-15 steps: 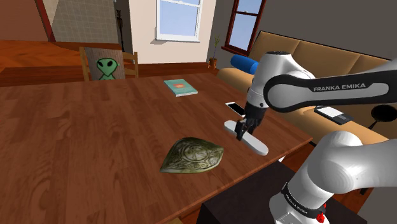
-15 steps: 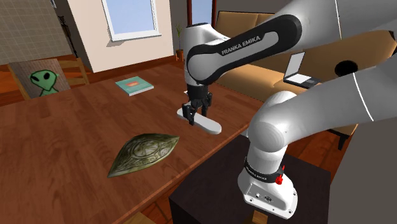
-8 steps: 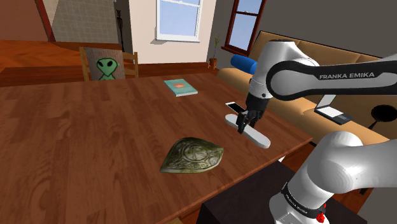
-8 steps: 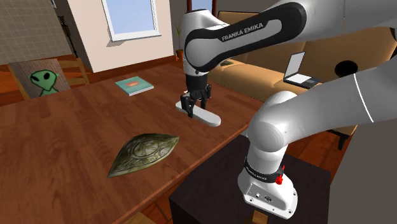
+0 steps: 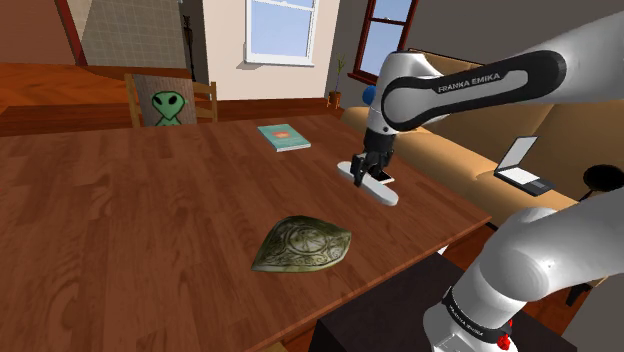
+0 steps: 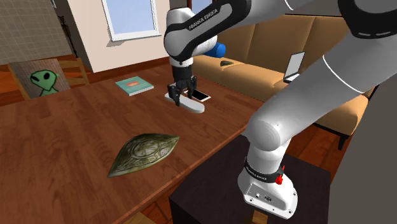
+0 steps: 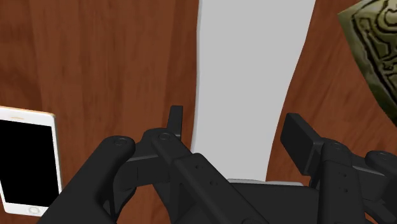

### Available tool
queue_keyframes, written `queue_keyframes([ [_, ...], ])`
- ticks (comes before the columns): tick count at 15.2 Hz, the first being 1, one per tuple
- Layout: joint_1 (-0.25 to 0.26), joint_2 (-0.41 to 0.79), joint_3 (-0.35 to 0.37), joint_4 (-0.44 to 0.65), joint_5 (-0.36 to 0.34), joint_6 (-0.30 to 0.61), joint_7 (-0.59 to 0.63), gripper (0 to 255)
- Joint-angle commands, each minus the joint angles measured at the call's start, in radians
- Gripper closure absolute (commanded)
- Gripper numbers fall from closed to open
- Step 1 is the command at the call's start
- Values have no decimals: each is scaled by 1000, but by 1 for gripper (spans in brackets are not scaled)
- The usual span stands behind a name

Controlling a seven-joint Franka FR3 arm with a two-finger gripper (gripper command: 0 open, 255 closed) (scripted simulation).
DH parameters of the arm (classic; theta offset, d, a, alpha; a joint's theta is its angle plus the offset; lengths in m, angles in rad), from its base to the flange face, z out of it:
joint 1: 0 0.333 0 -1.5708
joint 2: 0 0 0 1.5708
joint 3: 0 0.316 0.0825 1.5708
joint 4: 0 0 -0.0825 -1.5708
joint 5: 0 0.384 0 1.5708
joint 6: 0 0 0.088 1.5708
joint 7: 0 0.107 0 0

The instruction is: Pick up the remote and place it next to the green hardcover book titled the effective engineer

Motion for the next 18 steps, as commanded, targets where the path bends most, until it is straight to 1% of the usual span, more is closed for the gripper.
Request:
queue_keyframes([
  [1,-10,95,-4,74,-9,22,-7,255],
  [5,-26,259,-17,223,-25,36,-23,255],
  [9,-38,414,-28,386,-36,28,-39,255],
  [14,-50,603,-39,613,-44,-10,-57,255],
  [18,-57,757,-45,820,-47,-62,-71,255],
])
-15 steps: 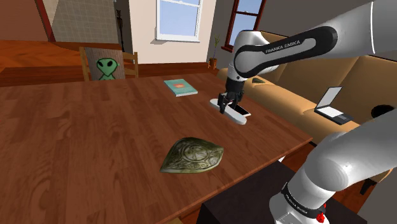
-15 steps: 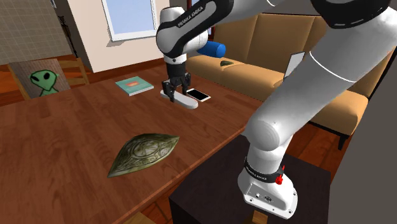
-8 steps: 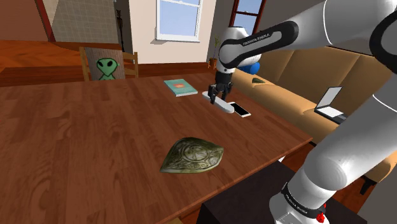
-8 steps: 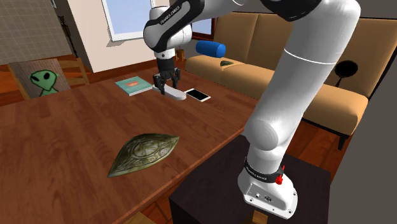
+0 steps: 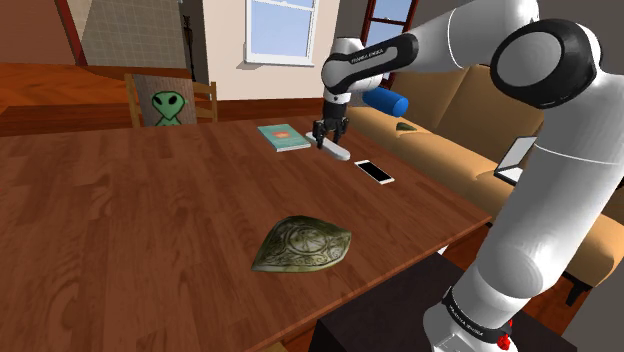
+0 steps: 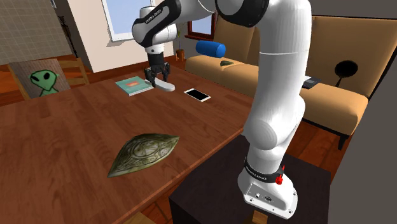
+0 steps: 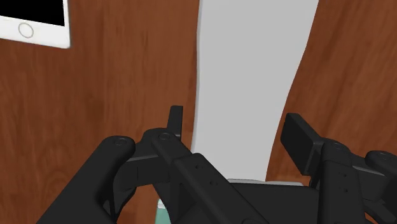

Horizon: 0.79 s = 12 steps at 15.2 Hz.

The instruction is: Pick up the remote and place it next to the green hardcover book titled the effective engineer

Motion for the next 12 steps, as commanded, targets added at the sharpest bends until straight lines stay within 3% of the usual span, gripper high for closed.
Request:
queue_keyframes([
  [1,-1,86,-2,127,-2,-40,-3,255],
  [3,-4,170,-4,249,-2,-78,-10,255],
  [12,-4,207,-5,180,-4,28,-7,255],
])
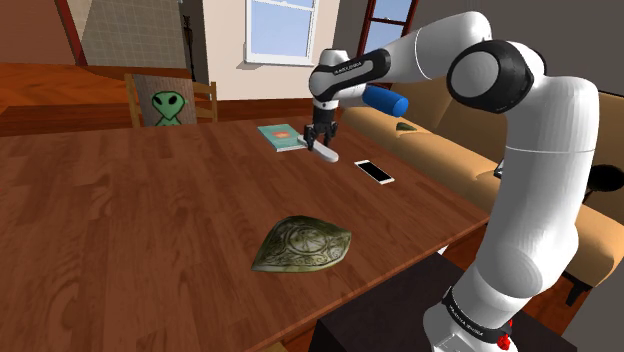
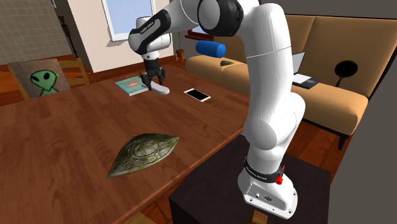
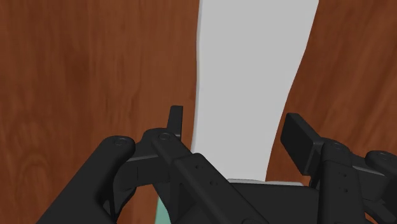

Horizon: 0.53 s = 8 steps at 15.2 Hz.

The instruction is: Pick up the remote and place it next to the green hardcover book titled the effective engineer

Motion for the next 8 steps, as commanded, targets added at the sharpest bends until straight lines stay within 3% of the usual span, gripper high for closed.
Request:
queue_keyframes([
  [1,-1,9,-1,-14,0,25,-1,255],
  [8,-1,34,-1,-41,-2,76,0,255],
])
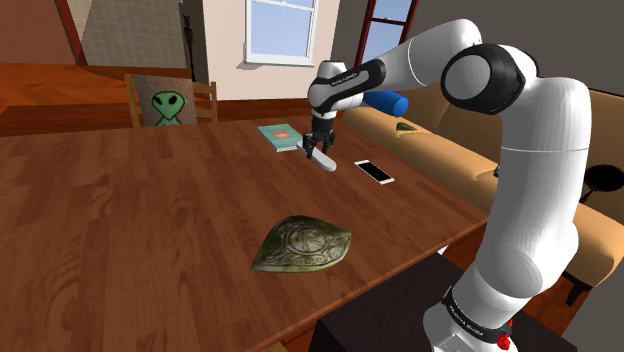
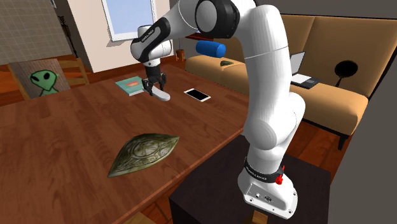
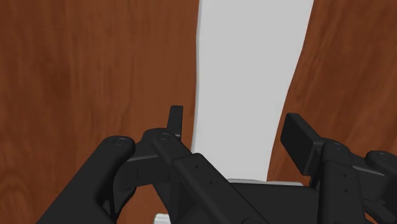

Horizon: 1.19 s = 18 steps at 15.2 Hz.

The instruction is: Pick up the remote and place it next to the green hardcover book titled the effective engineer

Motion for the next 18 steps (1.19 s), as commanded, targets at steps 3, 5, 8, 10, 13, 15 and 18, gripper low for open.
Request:
queue_keyframes([
  [3,0,1,0,-1,0,2,0,255],
  [5,0,1,0,-1,0,2,0,255],
  [8,0,1,0,-1,0,2,0,0],
  [10,0,1,0,-2,0,2,0,0],
  [13,0,-27,1,26,1,-54,-1,0],
  [15,1,-48,1,56,2,-105,-1,0],
  [18,1,-49,1,56,2,-105,-1,0],
])
